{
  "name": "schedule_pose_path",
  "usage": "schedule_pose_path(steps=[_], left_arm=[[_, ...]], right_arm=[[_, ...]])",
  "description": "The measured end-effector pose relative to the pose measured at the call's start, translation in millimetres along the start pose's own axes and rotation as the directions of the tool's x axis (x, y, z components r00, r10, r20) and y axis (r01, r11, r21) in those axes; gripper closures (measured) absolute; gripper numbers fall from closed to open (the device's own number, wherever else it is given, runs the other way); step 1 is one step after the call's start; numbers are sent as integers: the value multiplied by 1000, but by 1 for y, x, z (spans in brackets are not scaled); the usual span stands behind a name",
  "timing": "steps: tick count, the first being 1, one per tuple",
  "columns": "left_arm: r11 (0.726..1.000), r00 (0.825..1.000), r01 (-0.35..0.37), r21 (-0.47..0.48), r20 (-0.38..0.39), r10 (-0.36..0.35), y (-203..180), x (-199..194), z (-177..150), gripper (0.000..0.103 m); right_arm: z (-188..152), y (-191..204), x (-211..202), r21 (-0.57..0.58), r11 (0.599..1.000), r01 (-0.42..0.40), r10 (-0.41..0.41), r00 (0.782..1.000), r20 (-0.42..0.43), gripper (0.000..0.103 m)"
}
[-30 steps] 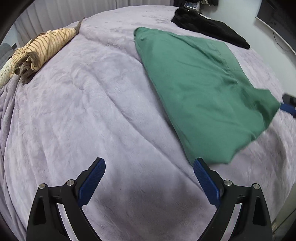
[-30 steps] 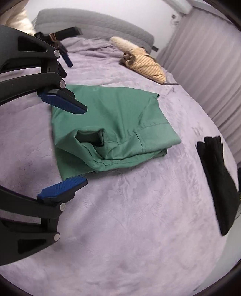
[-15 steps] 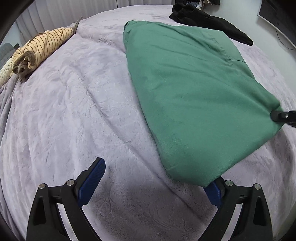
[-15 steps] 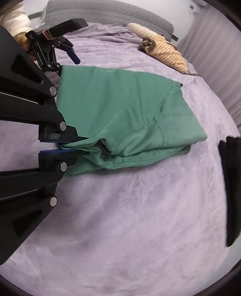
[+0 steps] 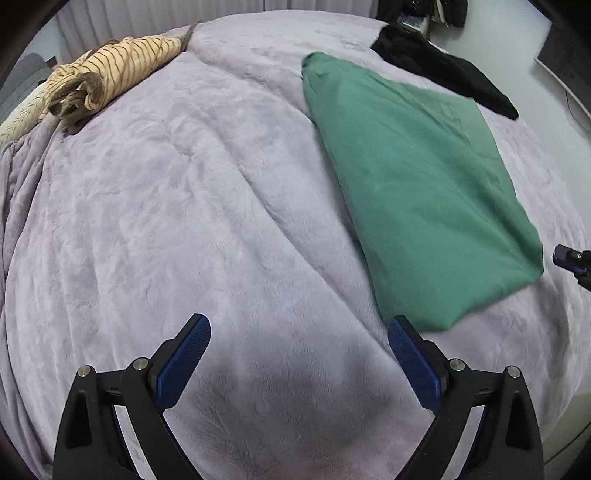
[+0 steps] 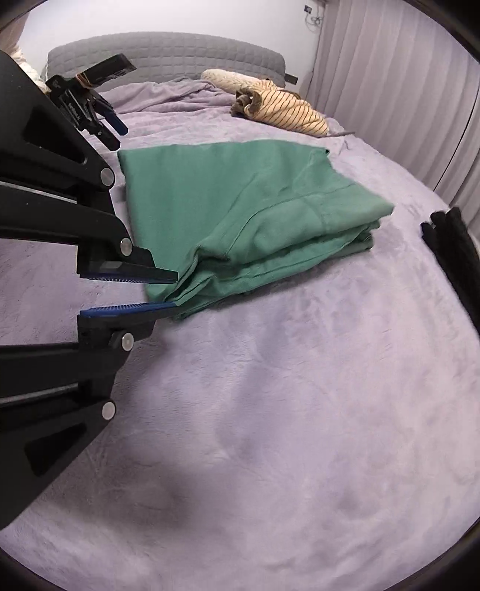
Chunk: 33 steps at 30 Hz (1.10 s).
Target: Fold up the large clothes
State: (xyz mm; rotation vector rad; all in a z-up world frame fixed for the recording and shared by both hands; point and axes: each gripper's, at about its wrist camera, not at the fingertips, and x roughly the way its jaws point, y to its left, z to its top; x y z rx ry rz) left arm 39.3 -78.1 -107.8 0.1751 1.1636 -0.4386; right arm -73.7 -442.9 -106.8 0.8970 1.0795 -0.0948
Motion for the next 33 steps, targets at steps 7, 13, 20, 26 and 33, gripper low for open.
schedule_pose_path(steps=[7,13,20,26,33], left_arm=[[1000,1000,25,14,15,-25,-30,18,28,5],[1000,996,27,8,-91,-26,-25,50,15,0],[1000,995,-6,25,-96,8,-26,46,20,0],[1000,992,-7,2,-122,7,-24,48,23,0],[999,991,-40,2,-127,40,-28,49,27,0]], right_arm=[[25,70,27,-199,979,36,-39,999,-9,77],[31,45,78,-187,974,131,-148,986,-79,103],[26,31,56,-76,997,7,-13,997,-81,102],[31,33,21,-64,997,-32,31,999,-16,99],[51,28,29,-51,997,-55,52,997,-56,96]])
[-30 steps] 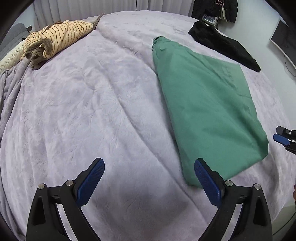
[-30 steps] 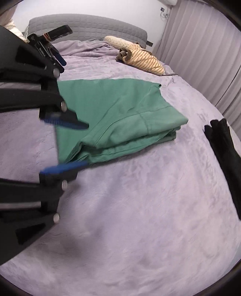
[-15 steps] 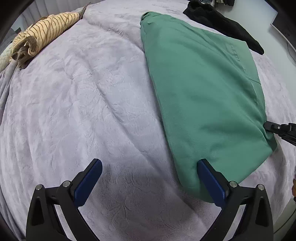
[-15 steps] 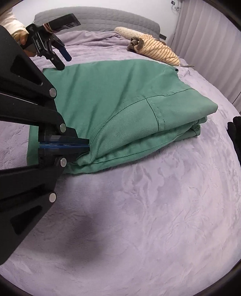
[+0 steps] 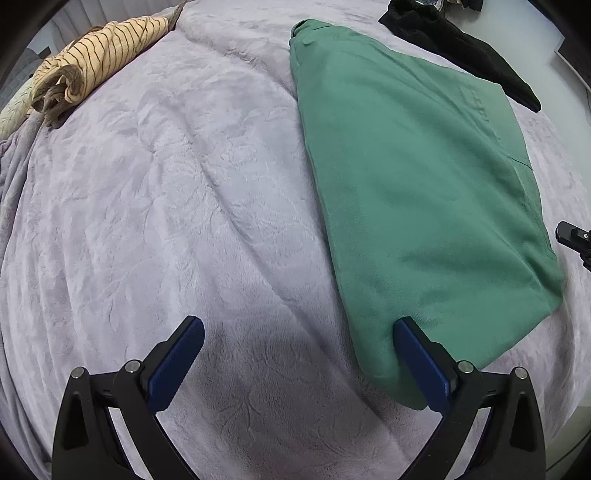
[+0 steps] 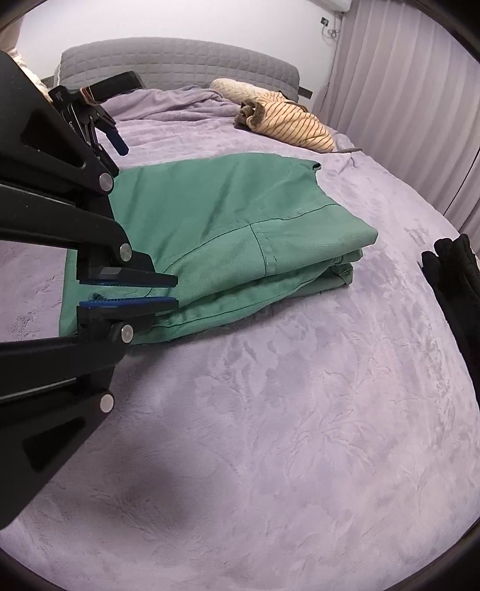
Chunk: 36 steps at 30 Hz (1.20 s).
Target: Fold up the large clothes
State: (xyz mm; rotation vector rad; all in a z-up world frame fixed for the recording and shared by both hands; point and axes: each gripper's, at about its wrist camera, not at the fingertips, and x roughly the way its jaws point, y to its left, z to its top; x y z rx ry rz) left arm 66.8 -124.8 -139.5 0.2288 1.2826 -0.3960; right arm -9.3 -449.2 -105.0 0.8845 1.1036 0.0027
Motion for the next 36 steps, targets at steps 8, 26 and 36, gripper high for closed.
schedule_pose_path(steps=[8,26,36], left_arm=[[998,999,-40,-48,2,40,-4,-1,6,0],[901,914,385,-199,-55,-403,13,53,62,0],[886,900,421,-194,-37,-435,-9,59,67,31]], right_arm=[[18,2,9,-47,997,-60,58,997,-41,17],[83,-19,67,-17,963,-271,263,946,-189,16],[111,5,126,28,932,-360,354,897,-266,33]])
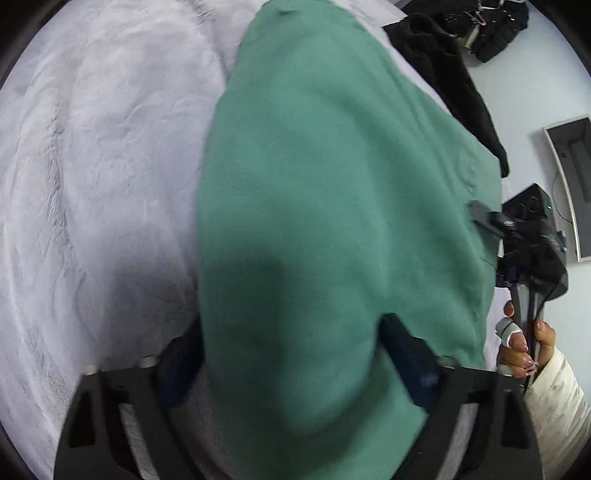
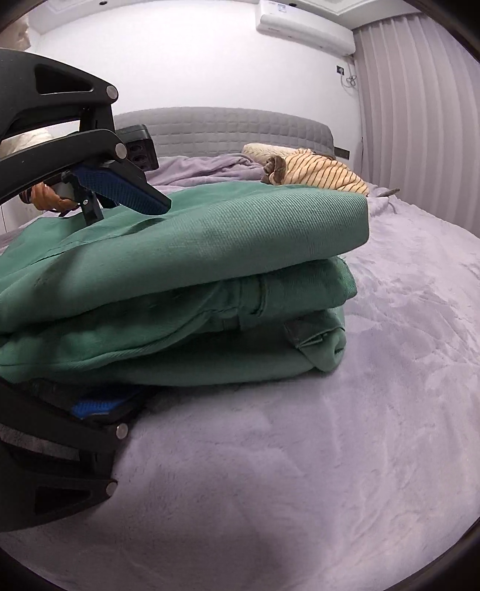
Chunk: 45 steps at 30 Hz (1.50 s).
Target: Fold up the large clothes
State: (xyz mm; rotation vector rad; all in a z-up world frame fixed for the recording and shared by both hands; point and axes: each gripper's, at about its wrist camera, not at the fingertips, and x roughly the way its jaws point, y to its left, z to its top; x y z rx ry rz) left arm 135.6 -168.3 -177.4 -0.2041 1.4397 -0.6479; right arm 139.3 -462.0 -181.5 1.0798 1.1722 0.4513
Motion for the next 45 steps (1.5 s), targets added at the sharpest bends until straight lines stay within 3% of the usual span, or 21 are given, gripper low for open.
schedule_pose_path(steps=[1,2,3,5,11,16,21,26,28,30,31,34,37,40,42,43,44,45], left_arm=[[1000,1000,-24,9,10,24,-5,-4,-2,38],[999,999,-29,28,22,28,-9,-8,-5,43],[999,999,-24,42,30,23,-13,-14,-7,53],[998,999,-18,57,51,15,-20,-27,-10,57],[995,993,35,98,108,-46,-37,-76,-39,59],[992,992,35,117,118,-49,-34,-116,-88,59],[996,996,29,83,76,-35,-16,-135,-147,59],[1000,1000,-2,-10,0,2,12,-125,-218,59],[998,999,-32,-52,-38,30,27,-111,-240,58],[996,998,-52,-68,-48,48,40,-104,-250,54],[997,998,-38,-74,-48,34,45,-107,-253,54],[998,999,-36,-54,-36,34,49,-127,-251,54],[996,996,-84,-23,26,85,47,-150,-248,54],[993,988,-122,-3,93,121,41,-162,-234,54],[990,986,-141,14,87,139,40,-154,-226,54],[983,981,-178,35,79,175,36,-144,-222,54],[971,971,-232,62,80,227,25,-125,-215,54],[957,959,-275,87,91,268,22,-112,-215,46]], right_arm=[[-1,1,1,7,1000,-9,9,1000,-6,58],[-2,-1,1,28,999,-17,17,1000,-10,70],[-4,-2,0,46,998,-51,52,999,-6,72],[-8,2,-6,49,992,-114,114,993,10,79],[-28,41,-23,7,976,-216,216,976,26,78],[-66,70,-31,3,967,-255,255,967,15,79],[-128,78,-21,43,965,-257,257,966,-9,78],[-194,65,7,102,972,-213,220,974,-59,77],[-213,56,23,120,979,-162,174,980,-93,76],[-225,47,36,119,991,-53,68,989,-129,75],[-227,44,36,120,993,4,11,992,-128,70],[-227,53,14,92,983,158,-152,986,-64,38],[-228,80,-15,12,961,278,-278,960,36,37],[-214,111,-26,-42,947,320,-315,944,98,42],[-209,131,-15,-122,924,362,-350,930,111,63],[-209,136,-5,-164,904,396,-383,918,102,75],[-215,129,-1,-197,878,436,-425,900,98,77],[-226,119,3,-228,841,491,-481,871,101,78]])
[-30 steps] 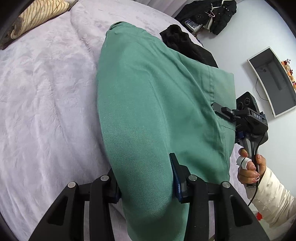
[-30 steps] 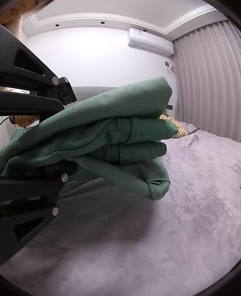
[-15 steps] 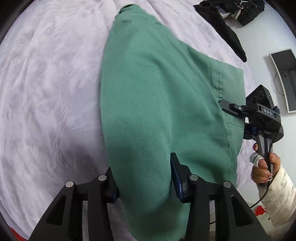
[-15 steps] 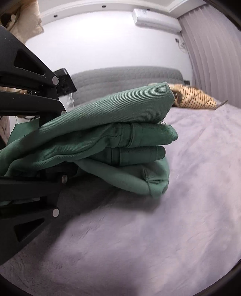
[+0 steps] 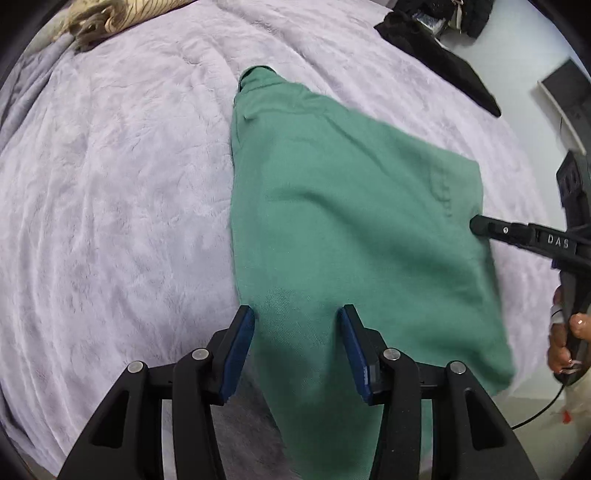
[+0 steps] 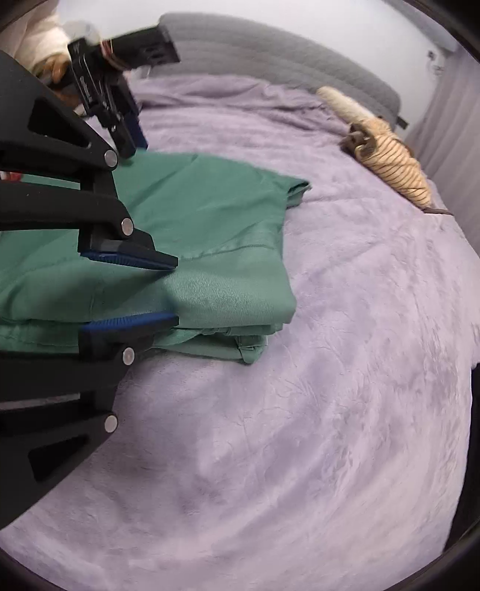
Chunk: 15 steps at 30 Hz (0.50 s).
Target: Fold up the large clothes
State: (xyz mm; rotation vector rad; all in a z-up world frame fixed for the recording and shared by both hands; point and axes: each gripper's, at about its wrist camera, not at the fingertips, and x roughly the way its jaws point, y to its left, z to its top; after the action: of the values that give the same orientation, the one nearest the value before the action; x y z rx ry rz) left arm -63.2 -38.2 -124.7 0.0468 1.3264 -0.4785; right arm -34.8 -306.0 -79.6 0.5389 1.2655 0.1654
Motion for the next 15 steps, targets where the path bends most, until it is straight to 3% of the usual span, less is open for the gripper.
schedule_pose_path(steps=[2,4,7,10,15], left_arm=[[1000,1000,1,-8,3,-1,7,11,-6,35],[998,999,47,-49,-8,-47,21,14,-9,22],[997,999,42,-66,-22,-43,35,5,-15,21],[998,1000,7,-56,-18,-8,34,-17,-21,22],[995,995,97,-12,-22,-97,15,-44,-43,22]], right_arm=[[-2,-10,28,-14,995,103,-103,994,-32,79],[-7,-36,45,60,995,79,-76,996,-55,79],[-9,-51,45,124,992,16,-12,999,-34,79],[-14,-51,30,137,990,37,-32,999,-39,75],[-44,-38,-8,177,980,87,-83,996,-31,73]])
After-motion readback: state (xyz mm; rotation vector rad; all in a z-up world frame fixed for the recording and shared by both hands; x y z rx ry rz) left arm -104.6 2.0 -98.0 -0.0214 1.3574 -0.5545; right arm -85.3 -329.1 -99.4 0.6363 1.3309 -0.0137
